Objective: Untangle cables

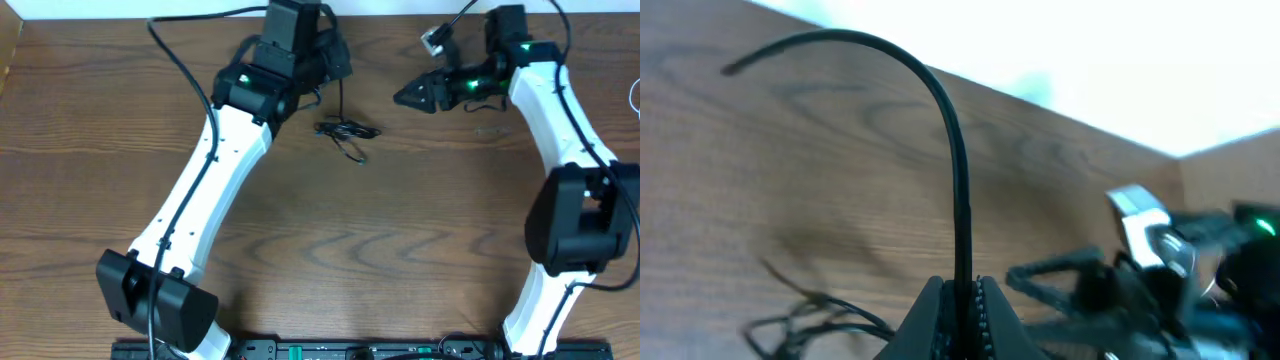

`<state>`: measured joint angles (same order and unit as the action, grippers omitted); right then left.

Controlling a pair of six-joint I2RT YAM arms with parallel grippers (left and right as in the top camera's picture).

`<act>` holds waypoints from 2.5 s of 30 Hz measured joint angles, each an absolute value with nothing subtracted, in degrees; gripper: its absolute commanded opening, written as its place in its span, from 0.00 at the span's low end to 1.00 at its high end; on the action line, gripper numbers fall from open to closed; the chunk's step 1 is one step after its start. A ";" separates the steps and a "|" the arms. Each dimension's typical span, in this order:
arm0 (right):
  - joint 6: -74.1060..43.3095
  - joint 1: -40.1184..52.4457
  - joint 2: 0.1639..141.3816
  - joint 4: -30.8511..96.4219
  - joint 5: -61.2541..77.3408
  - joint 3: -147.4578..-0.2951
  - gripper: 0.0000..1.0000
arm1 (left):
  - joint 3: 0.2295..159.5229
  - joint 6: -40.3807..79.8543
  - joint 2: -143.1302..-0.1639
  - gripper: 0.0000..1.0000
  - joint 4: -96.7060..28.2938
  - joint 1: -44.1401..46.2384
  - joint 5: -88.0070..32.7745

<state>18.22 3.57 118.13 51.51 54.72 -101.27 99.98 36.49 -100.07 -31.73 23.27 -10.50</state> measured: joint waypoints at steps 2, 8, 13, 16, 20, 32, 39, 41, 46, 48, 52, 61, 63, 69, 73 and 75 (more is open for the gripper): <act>18.22 4.29 117.51 52.60 54.85 -101.30 0.58 | 99.98 39.72 -100.07 0.08 -31.79 22.06 -11.81; 23.14 7.64 117.62 52.86 52.58 -101.27 0.62 | 99.98 49.41 -100.07 0.07 -31.90 17.67 -21.06; 31.66 10.59 117.62 49.47 49.17 -101.27 0.62 | 99.98 56.47 -100.07 0.07 -31.92 14.90 -29.93; 33.52 12.36 117.62 48.01 46.26 -101.27 0.62 | 99.98 60.38 -100.07 0.07 -31.92 14.02 -33.93; 35.86 14.46 117.62 48.16 43.66 -101.27 0.62 | 99.98 64.40 -100.07 0.07 -31.90 13.87 -37.36; 36.42 16.60 117.62 52.40 42.00 -100.05 0.55 | 99.98 69.93 -100.07 0.07 -31.86 12.88 -39.20; 25.36 17.10 117.67 41.04 42.24 -93.32 0.57 | 99.96 71.79 -100.07 0.08 -26.55 12.80 -43.03; 21.26 17.98 117.71 37.08 41.93 -91.57 0.55 | 99.96 71.88 -100.07 0.07 -26.46 12.80 -43.70; 0.34 20.56 117.71 30.41 30.41 -87.88 0.41 | 99.96 71.99 -100.07 0.08 -23.40 12.80 -46.68; -9.43 20.43 117.71 31.48 22.09 -86.87 0.33 | 99.94 71.35 -100.07 0.07 -21.87 12.80 -48.03; -18.22 18.57 117.71 33.93 13.06 -86.06 0.21 | 99.88 68.29 -100.09 0.08 -19.44 12.51 -49.69; -23.22 12.62 117.69 36.56 9.19 -85.97 0.01 | 99.79 51.13 -100.09 0.08 -31.48 7.94 -47.70; -22.02 11.90 117.69 36.67 10.02 -85.62 0.01 | 99.79 47.05 -100.07 0.08 -37.26 7.86 -43.90; -15.79 11.05 116.88 37.47 17.17 -85.41 0.01 | 99.70 32.53 -100.22 0.40 -47.40 8.78 -30.59; -12.51 10.98 112.09 39.70 19.55 -85.27 0.01 | 98.91 28.71 -100.60 0.59 -47.46 10.09 -28.08; -11.86 10.98 109.43 40.53 19.66 -85.27 0.01 | 98.65 27.38 -101.43 0.64 -47.75 11.18 -27.66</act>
<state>-11.86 10.98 109.43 40.53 19.66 -85.27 98.65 27.38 -101.43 -47.75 11.18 -27.66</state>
